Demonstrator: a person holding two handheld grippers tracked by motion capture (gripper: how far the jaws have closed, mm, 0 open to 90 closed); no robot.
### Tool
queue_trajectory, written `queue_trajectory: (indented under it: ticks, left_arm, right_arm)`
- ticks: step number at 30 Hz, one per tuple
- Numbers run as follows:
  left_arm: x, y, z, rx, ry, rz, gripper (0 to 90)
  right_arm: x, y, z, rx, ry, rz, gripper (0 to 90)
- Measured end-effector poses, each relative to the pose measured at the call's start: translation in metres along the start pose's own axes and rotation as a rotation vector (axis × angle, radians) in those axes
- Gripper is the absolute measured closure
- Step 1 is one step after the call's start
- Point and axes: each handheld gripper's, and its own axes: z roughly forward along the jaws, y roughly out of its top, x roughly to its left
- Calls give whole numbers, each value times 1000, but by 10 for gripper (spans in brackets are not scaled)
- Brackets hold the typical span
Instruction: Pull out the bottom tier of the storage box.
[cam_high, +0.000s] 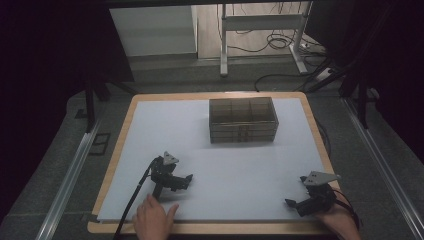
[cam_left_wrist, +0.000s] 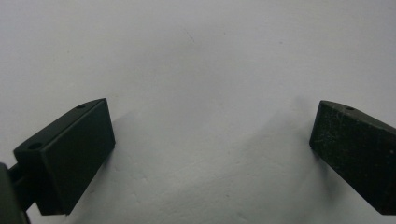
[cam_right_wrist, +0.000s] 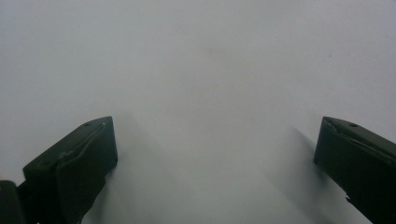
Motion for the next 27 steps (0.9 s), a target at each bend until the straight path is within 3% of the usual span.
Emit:
queue_trajectory:
  ticks: [27]
  left_arm:
    - [0, 0, 0, 0, 2, 1, 0]
  right_arm:
    - [1, 0, 1, -6, -10, 3, 0]
